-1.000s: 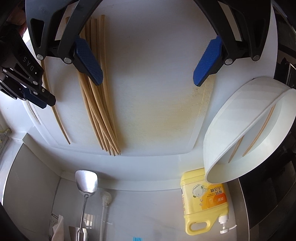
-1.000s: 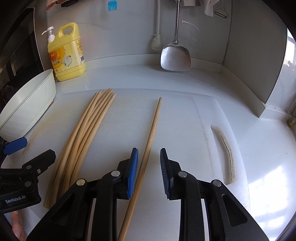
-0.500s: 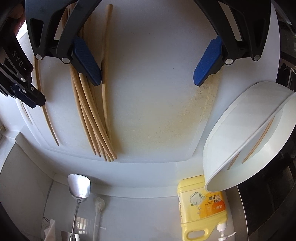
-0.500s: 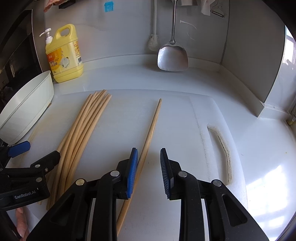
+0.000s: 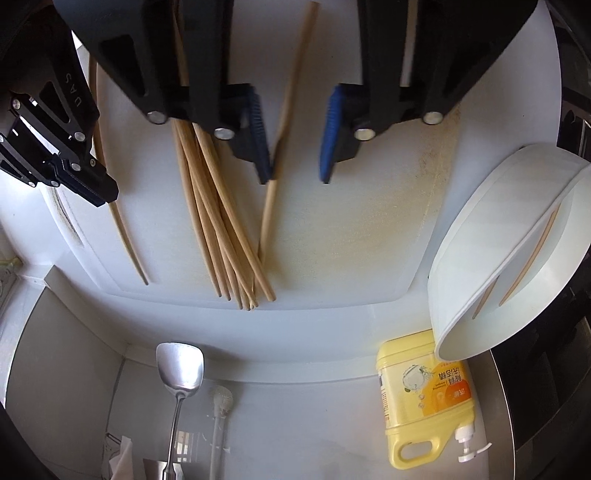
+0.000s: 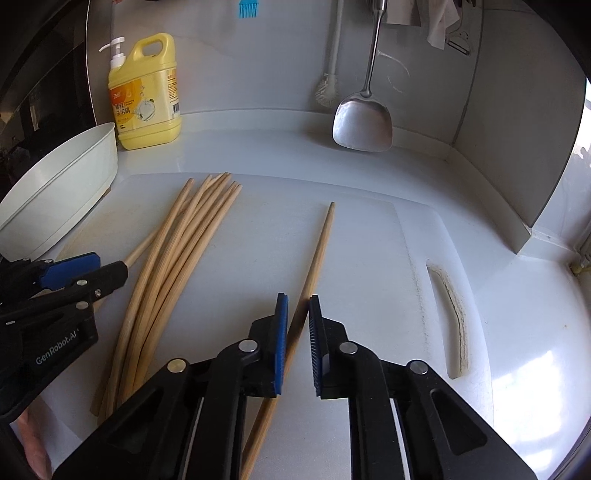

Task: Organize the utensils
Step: 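Close the left tool on a chopstick while the right tool grasps another, then lift both held chopsticks and carry them over the water basin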

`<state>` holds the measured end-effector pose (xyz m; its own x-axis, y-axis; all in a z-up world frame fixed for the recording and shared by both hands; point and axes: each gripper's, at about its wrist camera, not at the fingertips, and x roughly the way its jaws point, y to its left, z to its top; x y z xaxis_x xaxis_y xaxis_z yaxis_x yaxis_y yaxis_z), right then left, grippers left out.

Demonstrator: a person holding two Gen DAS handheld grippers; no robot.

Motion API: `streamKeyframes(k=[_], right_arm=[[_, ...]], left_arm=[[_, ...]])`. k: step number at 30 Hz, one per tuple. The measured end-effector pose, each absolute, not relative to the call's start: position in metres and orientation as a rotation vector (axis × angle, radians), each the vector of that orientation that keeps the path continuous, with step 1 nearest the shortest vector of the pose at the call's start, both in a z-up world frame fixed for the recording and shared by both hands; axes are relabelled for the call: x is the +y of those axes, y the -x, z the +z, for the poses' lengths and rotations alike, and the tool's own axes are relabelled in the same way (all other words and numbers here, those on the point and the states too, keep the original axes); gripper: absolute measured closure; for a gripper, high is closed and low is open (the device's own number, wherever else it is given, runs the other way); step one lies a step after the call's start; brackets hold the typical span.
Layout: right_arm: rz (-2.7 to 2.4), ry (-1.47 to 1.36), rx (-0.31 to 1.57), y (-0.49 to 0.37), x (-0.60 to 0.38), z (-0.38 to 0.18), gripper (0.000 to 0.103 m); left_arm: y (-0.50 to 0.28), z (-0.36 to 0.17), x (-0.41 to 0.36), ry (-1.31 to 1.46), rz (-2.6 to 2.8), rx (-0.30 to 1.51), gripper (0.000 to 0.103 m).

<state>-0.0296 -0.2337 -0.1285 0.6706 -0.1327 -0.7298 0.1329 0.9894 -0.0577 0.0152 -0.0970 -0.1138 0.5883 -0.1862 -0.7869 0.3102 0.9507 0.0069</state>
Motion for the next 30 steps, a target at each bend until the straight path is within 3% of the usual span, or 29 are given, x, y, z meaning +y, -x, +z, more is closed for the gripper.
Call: streamKeyframes(k=[2, 10, 30], right_arm=[[-0.138, -0.02, 0.821, 0.032, -0.236, -0.128, 0.096], [-0.097, -0.148, 0.825, 0.042, -0.251, -0.121, 0.097], [0.183, -0.121, 0.762, 0.033, -0.187, -0.01, 0.096]], left_arm=[[-0.013, -0.114, -0.097, -0.159, -0.29, 0.895, 0.096], [-0.012, -0.105, -0.081, -0.08, -0.278, 0.939, 0.096], [0.016, 0.009, 0.037, 0.054, -0.051, 0.918, 0.096]])
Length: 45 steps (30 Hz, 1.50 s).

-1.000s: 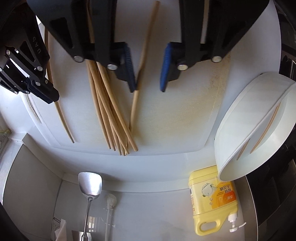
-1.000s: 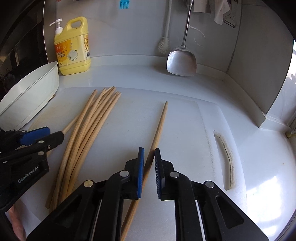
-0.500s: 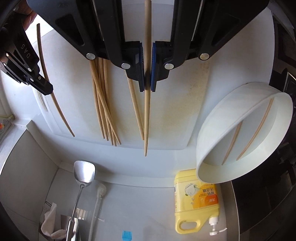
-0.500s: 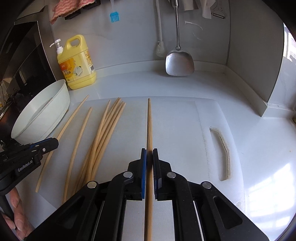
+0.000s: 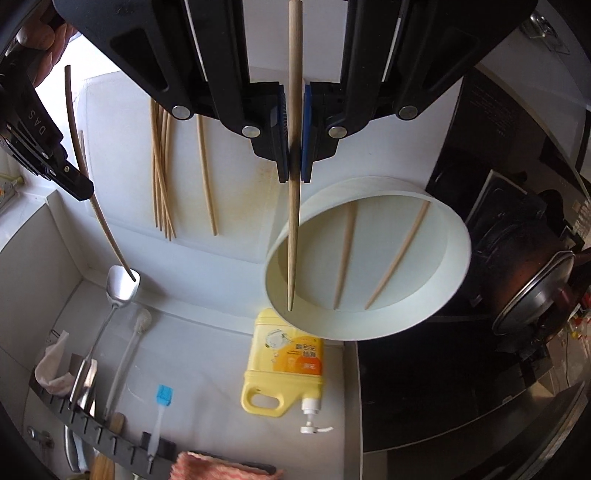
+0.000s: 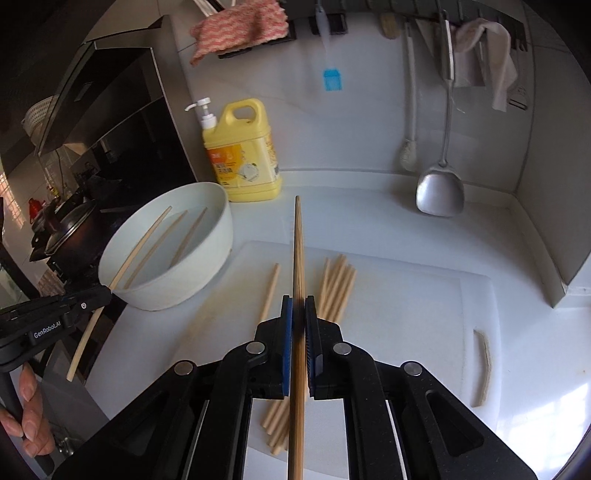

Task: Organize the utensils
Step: 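Lift both held chopsticks and carry them over the water basin, then open both tools to release the chopsticks into the basin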

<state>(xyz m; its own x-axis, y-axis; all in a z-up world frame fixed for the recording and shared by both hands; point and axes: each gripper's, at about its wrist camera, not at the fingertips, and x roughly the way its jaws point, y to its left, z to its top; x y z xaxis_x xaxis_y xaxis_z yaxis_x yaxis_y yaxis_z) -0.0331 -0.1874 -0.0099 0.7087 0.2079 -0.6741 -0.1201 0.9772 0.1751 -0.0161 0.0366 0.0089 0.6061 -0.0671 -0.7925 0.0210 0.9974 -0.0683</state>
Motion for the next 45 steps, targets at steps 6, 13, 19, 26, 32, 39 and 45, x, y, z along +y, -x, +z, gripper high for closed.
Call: streamKeyframes(k=[6, 13, 19, 26, 32, 39, 45], right_arm=[[0.266, -0.138, 0.72, -0.003, -0.121, 0.016, 0.097], [0.303, -0.163, 0.753, -0.062, -0.035, 0.016, 0.097], [0.287, -0.203, 0.807, -0.111, 0.011, -0.001, 0.096], [0.24, -0.224, 0.897, -0.15, 0.034, -0.028, 0.097], [0.222, -0.235, 0.954, -0.163, 0.04, -0.044, 0.096], [0.197, -0.241, 1.0, -0.17, 0.04, -0.053, 0.096], [0.181, -0.234, 1.037, -0.174, 0.041, -0.062, 0.095]], left_arm=[[-0.011, 0.029, 0.09, 0.072, -0.031, 0.867, 0.096], [-0.066, 0.022, 0.147, 0.057, -0.083, 0.882, 0.096], [-0.111, 0.002, 0.174, 0.057, -0.146, 0.936, 0.096], [-0.147, -0.029, 0.184, 0.042, -0.18, 1.0, 0.096], [-0.158, -0.048, 0.187, 0.016, -0.207, 1.041, 0.096], [-0.159, -0.058, 0.188, 0.006, -0.217, 1.065, 0.096], [-0.16, -0.063, 0.187, -0.009, -0.204, 1.08, 0.094]])
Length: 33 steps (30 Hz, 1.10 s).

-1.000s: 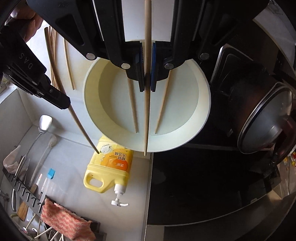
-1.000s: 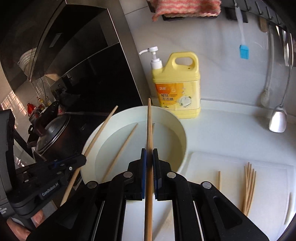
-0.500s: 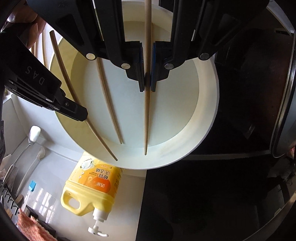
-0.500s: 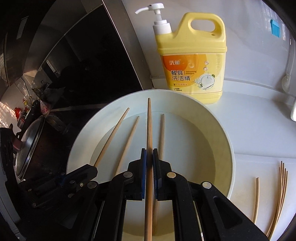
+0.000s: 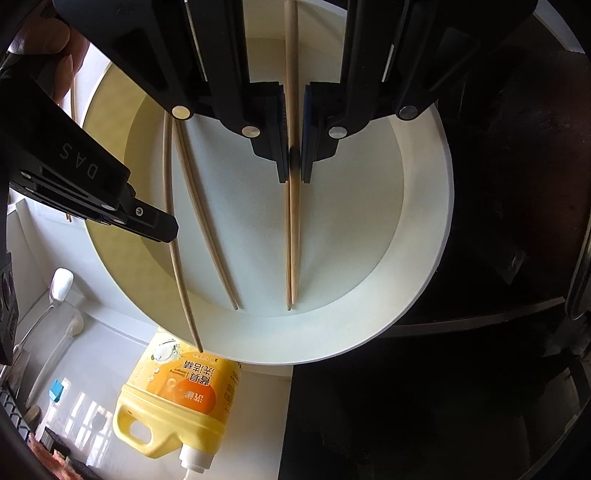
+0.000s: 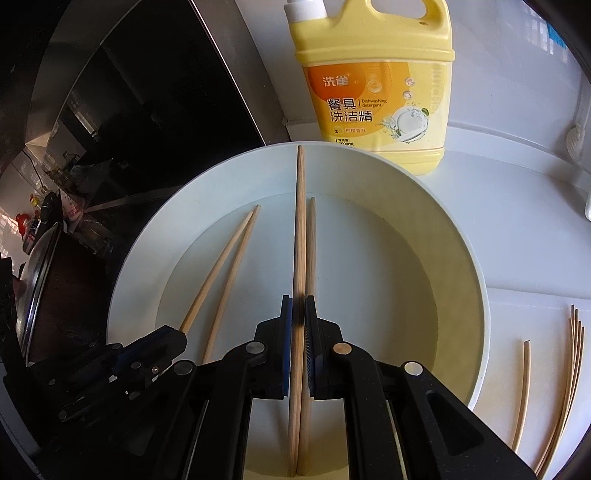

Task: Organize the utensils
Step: 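Open both tools to release the chopsticks into the basin, then move both open tools back toward the chopsticks on the board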

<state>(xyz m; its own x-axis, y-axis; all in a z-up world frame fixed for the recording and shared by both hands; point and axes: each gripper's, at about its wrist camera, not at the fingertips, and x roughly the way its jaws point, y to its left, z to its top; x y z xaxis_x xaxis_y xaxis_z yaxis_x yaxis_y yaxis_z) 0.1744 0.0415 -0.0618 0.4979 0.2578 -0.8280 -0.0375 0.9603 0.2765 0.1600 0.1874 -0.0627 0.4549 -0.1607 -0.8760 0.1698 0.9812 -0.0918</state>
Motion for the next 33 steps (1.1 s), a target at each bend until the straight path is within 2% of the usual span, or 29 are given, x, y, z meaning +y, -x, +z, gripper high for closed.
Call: streamKeyframes(k=[2, 4, 5, 8, 11, 16, 22, 25, 28, 33], right_arm=[[0.173, -0.235, 1.037, -0.174, 0.04, -0.062, 0.093], [0.163, -0.231, 1.027, -0.171, 0.037, -0.059, 0.089], [0.16, -0.231, 1.023, -0.168, 0.036, -0.057, 0.089], [0.153, -0.232, 1.01, -0.162, 0.032, -0.053, 0.086], [0.149, -0.22, 0.999, -0.154, 0.03, -0.049, 0.077], [0.153, -0.225, 0.983, -0.142, 0.024, -0.044, 0.073], [0.16, -0.231, 0.95, -0.123, 0.017, -0.032, 0.069], [0.154, -0.233, 0.931, -0.108, 0.007, -0.026, 0.06], [0.143, -0.243, 0.921, -0.091, -0.007, -0.02, 0.057], [0.119, -0.256, 0.92, -0.058, -0.04, -0.019, 0.053]], left_arm=[[-0.158, -0.06, 0.188, -0.017, -0.196, 1.068, 0.08], [-0.154, -0.054, 0.191, -0.019, -0.182, 1.039, 0.039], [-0.151, -0.05, 0.193, -0.016, -0.174, 1.017, 0.035], [-0.146, -0.043, 0.195, -0.038, -0.161, 0.991, 0.034], [-0.141, -0.039, 0.197, -0.043, -0.151, 0.989, 0.032], [-0.132, -0.033, 0.2, -0.051, -0.128, 0.98, 0.024], [-0.12, -0.026, 0.198, -0.052, -0.108, 0.979, 0.021], [-0.112, -0.02, 0.193, -0.053, -0.102, 0.973, 0.018], [-0.103, -0.013, 0.184, -0.052, -0.101, 0.956, 0.014], [-0.083, -0.004, 0.161, -0.049, -0.106, 0.943, 0.014]])
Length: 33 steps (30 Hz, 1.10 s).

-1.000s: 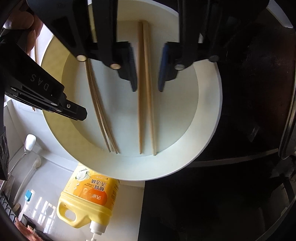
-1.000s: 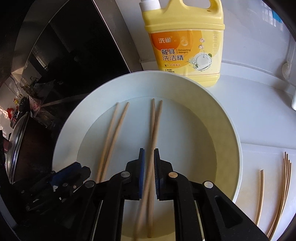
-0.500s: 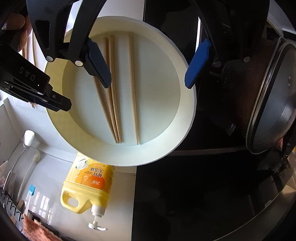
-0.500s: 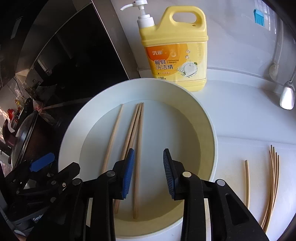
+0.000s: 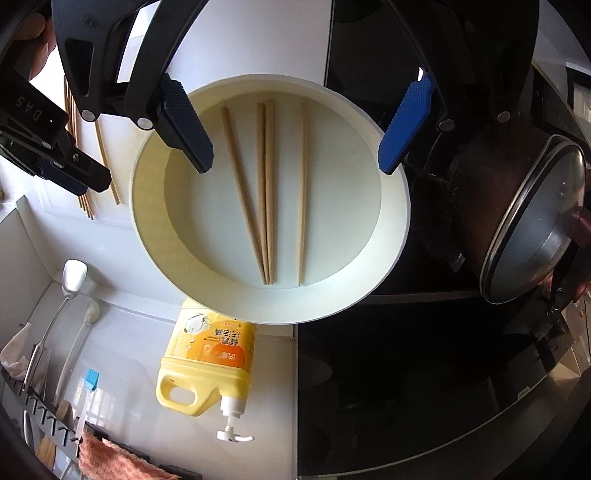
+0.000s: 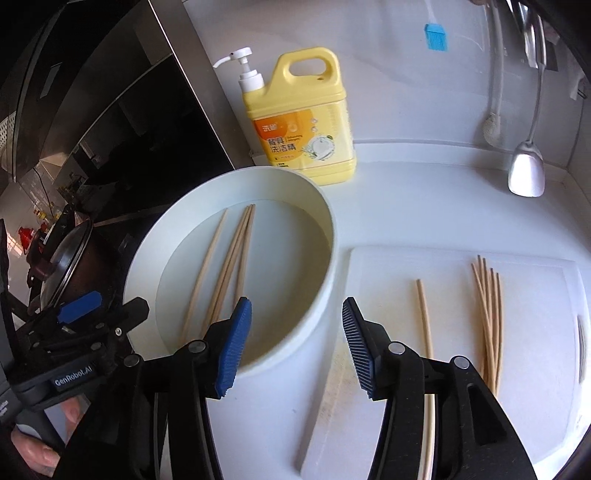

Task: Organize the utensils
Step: 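Move both open tools back toward the chopsticks on the board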

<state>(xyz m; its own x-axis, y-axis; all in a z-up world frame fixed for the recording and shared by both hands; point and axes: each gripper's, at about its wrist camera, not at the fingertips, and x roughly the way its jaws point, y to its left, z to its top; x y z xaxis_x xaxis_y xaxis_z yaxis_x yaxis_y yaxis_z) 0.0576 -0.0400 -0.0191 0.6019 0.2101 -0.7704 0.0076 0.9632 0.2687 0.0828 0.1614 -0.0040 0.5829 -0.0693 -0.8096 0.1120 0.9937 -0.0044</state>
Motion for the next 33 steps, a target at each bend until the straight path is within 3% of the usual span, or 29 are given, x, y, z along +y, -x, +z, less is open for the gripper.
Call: streamKeyframes(k=[18, 33], right_arm=[[0.05, -0.264, 0.908, 0.049, -0.185, -0.024, 0.045], [0.009, -0.302, 0.951, 0.061, -0.248, -0.079, 0.043]], left_arm=[[0.001, 0.0, 0.046, -0.033, -0.102, 0.943, 0.01], [0.032, -0.023, 0.002, -0.061, -0.069, 0.979, 0.008]])
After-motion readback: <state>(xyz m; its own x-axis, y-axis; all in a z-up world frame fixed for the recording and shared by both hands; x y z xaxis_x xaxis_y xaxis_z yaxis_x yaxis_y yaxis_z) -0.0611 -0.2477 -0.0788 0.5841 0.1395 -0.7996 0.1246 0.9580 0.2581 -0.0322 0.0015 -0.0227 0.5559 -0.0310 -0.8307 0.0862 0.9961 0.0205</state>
